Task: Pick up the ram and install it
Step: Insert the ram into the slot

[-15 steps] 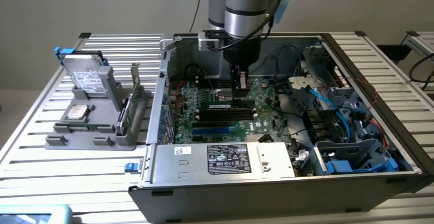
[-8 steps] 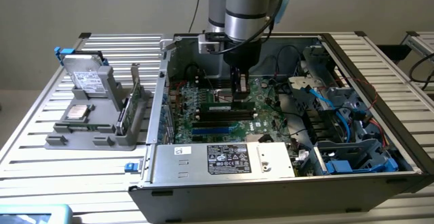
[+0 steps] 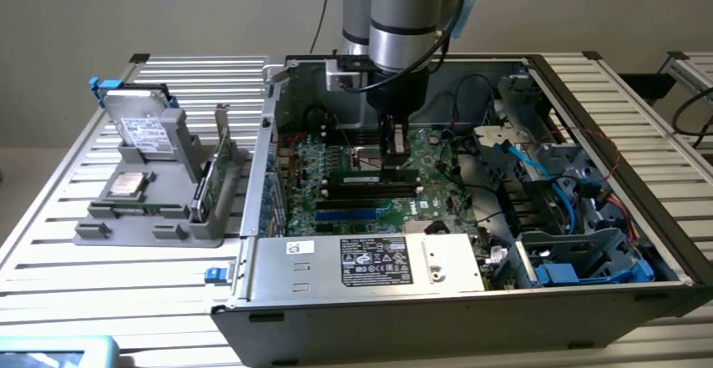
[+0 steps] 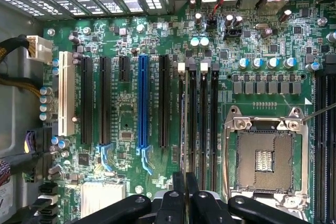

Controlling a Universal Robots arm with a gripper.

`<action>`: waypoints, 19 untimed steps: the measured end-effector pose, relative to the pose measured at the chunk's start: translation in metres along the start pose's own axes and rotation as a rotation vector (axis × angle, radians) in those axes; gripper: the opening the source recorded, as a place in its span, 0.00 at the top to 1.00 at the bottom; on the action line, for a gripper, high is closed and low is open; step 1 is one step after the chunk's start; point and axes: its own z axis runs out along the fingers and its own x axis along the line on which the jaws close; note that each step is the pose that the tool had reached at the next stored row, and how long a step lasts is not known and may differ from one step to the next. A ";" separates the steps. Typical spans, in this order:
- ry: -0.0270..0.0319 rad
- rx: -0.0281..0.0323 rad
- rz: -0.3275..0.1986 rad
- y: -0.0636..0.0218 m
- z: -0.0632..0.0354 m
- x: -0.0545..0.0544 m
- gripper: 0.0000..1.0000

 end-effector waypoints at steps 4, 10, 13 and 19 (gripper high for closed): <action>0.0002 -0.0001 0.000 0.0003 0.0028 0.000 0.87; 0.0006 0.0002 0.000 0.0005 0.0041 -0.001 0.87; 0.0010 0.0001 0.000 0.0005 0.0048 -0.001 0.87; 0.0008 0.0001 0.000 0.0006 0.0058 -0.002 0.87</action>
